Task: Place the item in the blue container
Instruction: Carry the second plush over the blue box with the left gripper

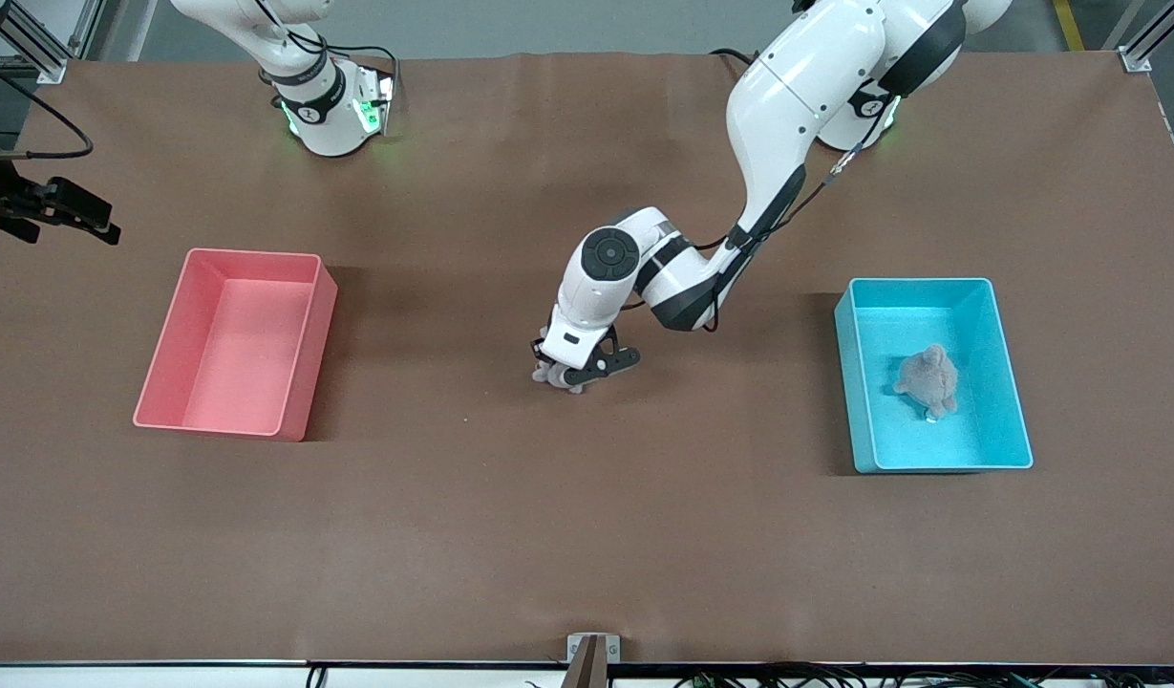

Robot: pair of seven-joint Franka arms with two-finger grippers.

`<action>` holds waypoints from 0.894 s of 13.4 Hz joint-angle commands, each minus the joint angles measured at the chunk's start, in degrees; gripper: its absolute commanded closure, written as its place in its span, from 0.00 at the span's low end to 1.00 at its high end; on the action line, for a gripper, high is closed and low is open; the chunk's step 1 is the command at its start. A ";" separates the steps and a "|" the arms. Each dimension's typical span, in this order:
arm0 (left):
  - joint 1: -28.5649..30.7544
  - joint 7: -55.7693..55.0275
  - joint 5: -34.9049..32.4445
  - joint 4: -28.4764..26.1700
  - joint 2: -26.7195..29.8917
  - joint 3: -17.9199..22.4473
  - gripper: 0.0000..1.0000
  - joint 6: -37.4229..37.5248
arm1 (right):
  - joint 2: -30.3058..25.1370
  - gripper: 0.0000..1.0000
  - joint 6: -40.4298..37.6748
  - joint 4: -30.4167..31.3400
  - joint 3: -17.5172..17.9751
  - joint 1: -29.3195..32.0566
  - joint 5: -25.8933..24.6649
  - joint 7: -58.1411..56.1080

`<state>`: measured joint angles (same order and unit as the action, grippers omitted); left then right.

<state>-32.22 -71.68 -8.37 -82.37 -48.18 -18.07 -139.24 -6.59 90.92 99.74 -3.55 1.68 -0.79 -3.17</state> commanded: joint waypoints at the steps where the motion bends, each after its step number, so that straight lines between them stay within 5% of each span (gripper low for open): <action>1: 2.24 -1.01 -0.86 -1.03 7.20 0.14 0.83 7.38 | -1.68 0.00 1.45 1.69 0.12 -0.53 -0.18 0.62; 5: 9.08 3.72 -0.77 -9.26 19.76 -0.47 0.83 18.03 | -1.59 0.00 1.19 1.68 0.12 -0.71 -0.18 0.62; 9: 19.27 18.37 -0.59 -22.19 32.25 -0.91 0.83 18.31 | -1.76 0.00 0.92 1.77 0.12 -0.80 -0.26 -0.42; 12: 27.98 29.55 0.90 -26.25 36.05 -0.92 0.82 18.66 | -1.85 0.00 1.01 1.68 0.12 -0.80 -0.26 -0.61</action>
<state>-8.96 -48.02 -8.35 -103.39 -16.26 -18.25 -120.09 -6.59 91.57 99.80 -3.37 1.22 -0.79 -3.40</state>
